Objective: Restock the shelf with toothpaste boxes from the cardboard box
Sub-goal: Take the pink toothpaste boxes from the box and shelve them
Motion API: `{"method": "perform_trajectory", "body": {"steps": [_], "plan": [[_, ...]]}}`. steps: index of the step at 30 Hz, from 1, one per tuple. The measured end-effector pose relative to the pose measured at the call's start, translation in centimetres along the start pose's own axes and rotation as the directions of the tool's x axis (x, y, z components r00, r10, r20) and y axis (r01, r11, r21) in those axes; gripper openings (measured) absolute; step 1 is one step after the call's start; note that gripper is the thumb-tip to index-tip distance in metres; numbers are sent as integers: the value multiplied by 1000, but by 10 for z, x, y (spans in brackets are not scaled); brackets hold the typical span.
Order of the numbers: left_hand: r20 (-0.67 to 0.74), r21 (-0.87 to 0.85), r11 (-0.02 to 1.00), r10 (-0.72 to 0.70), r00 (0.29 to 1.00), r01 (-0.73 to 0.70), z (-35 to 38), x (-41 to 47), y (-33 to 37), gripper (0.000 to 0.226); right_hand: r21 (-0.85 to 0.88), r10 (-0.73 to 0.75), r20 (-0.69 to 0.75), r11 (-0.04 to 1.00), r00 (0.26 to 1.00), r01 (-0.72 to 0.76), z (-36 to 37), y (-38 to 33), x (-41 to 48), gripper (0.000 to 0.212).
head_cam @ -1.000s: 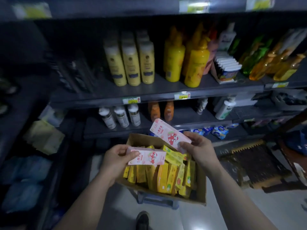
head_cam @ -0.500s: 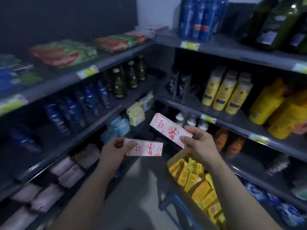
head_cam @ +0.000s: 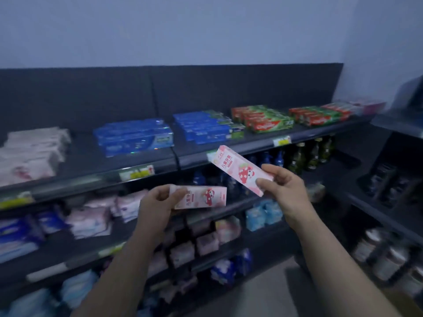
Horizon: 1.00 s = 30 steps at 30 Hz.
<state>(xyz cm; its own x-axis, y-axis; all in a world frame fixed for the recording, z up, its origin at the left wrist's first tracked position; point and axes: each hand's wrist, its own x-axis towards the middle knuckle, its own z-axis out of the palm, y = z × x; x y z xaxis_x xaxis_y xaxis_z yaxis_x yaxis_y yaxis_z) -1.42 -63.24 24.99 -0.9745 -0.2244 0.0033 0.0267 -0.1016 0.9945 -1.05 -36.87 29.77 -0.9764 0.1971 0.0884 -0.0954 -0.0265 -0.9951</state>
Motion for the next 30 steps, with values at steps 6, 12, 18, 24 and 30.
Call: {"method": "perform_trajectory", "body": {"steps": [6, 12, 18, 24, 30], "plan": [[-194, 0, 994, 107, 975, -109, -147, 10, 53, 31, 49, -83, 167, 996, 982, 76, 155, -28, -5, 36], [-344, 27, 990, 139, 929, -138, -260, 13, 86, 57, 81, -115, 272, 992, 956, 96, 268, -45, -14, 35], [-440, 80, 981, 192, 877, -174, -313, 33, 109, 36, 67, -126, 307, 992, 943, 111, 345, -47, 7, 37], [-486, 178, 965, 257, 835, -193, -346, 87, 129, 26, 61, -151, 347, 988, 926, 138, 408, -44, 55, 34], [-455, 161, 973, 223, 862, -167, -374, 159, 144, 24, 76, -182, 397, 983, 900, 165, 459, -48, 119, 33]]}}
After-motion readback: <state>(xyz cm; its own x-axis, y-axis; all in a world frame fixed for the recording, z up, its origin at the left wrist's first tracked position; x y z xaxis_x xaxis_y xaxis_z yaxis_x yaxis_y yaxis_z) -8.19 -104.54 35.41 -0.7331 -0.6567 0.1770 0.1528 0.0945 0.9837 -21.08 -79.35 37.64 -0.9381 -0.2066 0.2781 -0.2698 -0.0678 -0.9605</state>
